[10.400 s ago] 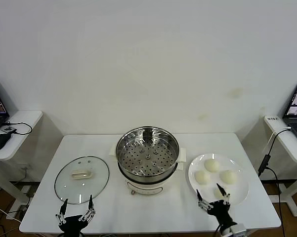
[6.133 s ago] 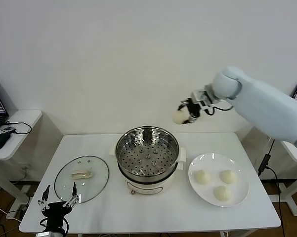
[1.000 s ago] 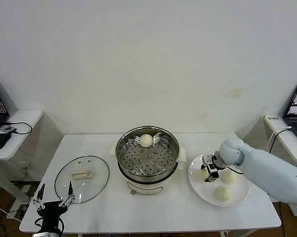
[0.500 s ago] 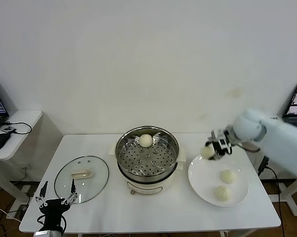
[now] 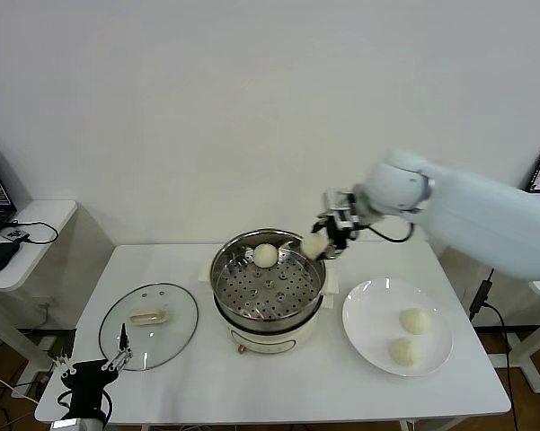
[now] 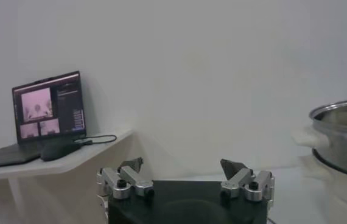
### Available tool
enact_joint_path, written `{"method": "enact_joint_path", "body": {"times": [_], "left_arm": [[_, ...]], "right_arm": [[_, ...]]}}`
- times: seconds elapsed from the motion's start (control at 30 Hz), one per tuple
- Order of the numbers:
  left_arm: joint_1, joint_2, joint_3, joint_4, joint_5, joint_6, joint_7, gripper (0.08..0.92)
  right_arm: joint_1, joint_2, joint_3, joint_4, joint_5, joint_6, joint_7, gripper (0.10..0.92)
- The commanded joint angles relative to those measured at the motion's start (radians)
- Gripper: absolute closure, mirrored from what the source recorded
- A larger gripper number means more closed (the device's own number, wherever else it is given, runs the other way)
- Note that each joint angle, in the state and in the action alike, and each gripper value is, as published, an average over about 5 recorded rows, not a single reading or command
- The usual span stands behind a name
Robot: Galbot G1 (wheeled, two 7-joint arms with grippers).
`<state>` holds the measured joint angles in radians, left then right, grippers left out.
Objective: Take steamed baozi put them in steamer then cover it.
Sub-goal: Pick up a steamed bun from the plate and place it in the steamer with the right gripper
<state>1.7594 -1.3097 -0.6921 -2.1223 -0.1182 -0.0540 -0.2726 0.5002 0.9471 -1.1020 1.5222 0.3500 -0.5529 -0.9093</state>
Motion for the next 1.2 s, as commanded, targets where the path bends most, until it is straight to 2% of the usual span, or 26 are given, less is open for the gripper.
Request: {"method": "enact_joint_path", "body": {"times": [0.03,0.27,0.53,0.97,1.07,1.2], "left_arm": [[0.002,0.004,-0.022,-0.007,-0.001,-0.002,0.001,0.177],[-0.002,0.005,-0.032,-0.002,-0.003,-0.004,0.001,0.177],[-0.004,0.006,-0.032,0.007,-0.006,-0.008,0.001,0.177],[-0.013,0.016,-0.031,0.019,-0.008,-0.012,0.002,0.177],[-0.013,0.016,-0.031,0.018,-0.008,-0.011,0.002,0.177],[-0.014,0.014,-0.029,0.018,-0.007,-0.01,0.003,0.177]], "right_arm": [[-0.025,0.29,-0.054,-0.138,0.082,-0.063,0.06,0.414],[-0.099,0.382,-0.038,-0.249,0.061,-0.061,0.085,0.414],[-0.147,0.417,-0.032,-0.326,0.009,-0.064,0.091,0.414],[-0.194,0.429,-0.002,-0.372,-0.014,-0.057,0.12,0.414],[-0.189,0.419,0.002,-0.356,-0.008,-0.061,0.111,0.379],[-0.15,0.376,0.003,-0.308,-0.012,-0.056,0.043,0.274]]}}
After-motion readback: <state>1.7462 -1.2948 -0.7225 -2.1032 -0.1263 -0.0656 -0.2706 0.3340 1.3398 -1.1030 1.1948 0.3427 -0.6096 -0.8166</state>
